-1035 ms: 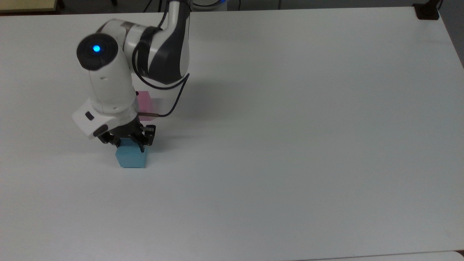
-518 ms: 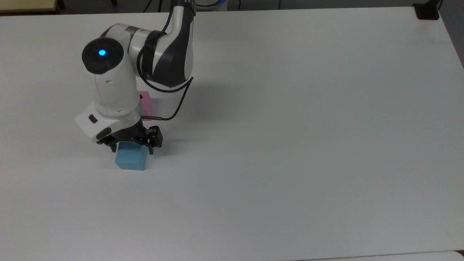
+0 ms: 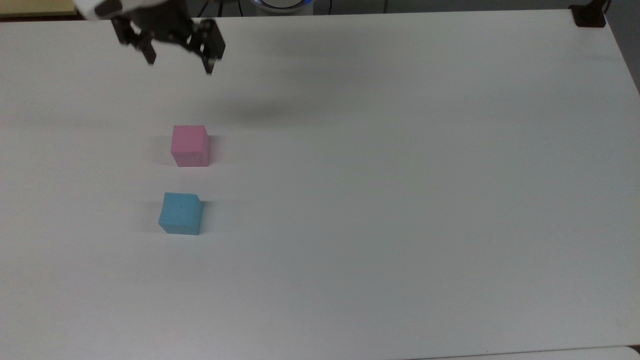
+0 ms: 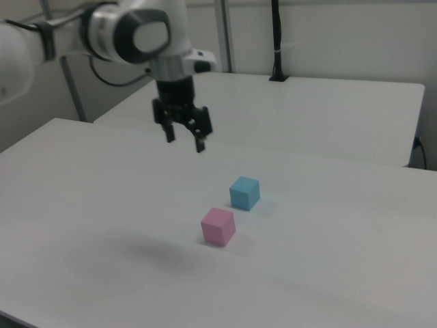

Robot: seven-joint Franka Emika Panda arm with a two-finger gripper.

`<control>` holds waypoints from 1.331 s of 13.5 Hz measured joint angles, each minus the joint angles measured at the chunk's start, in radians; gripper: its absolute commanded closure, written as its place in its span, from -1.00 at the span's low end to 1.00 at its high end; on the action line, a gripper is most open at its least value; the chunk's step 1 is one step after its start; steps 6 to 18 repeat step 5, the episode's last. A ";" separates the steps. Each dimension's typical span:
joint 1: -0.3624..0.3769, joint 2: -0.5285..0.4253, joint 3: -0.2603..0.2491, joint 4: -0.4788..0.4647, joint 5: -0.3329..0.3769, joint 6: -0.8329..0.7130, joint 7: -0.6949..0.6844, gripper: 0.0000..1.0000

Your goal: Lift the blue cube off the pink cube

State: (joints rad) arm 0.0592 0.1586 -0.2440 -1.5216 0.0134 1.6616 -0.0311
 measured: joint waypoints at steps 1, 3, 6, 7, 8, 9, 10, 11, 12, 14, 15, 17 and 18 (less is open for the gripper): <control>0.000 -0.057 0.014 -0.029 -0.008 -0.026 0.003 -1.00; 0.000 -0.112 0.029 -0.070 -0.023 -0.044 0.006 -1.00; 0.000 -0.144 0.037 -0.101 -0.037 -0.045 0.015 -1.00; 0.000 -0.144 0.037 -0.101 -0.037 -0.045 0.015 -1.00; 0.000 -0.144 0.037 -0.101 -0.037 -0.045 0.015 -1.00; 0.000 -0.144 0.037 -0.101 -0.037 -0.045 0.015 -1.00; 0.000 -0.144 0.037 -0.101 -0.037 -0.045 0.015 -1.00; 0.000 -0.144 0.037 -0.101 -0.037 -0.045 0.015 -1.00; 0.000 -0.144 0.037 -0.101 -0.037 -0.045 0.015 -1.00; 0.000 -0.144 0.037 -0.101 -0.037 -0.045 0.015 -1.00; 0.000 -0.144 0.037 -0.101 -0.037 -0.045 0.015 -1.00; 0.000 -0.144 0.037 -0.101 -0.037 -0.045 0.015 -1.00; 0.000 -0.144 0.037 -0.101 -0.037 -0.045 0.015 -1.00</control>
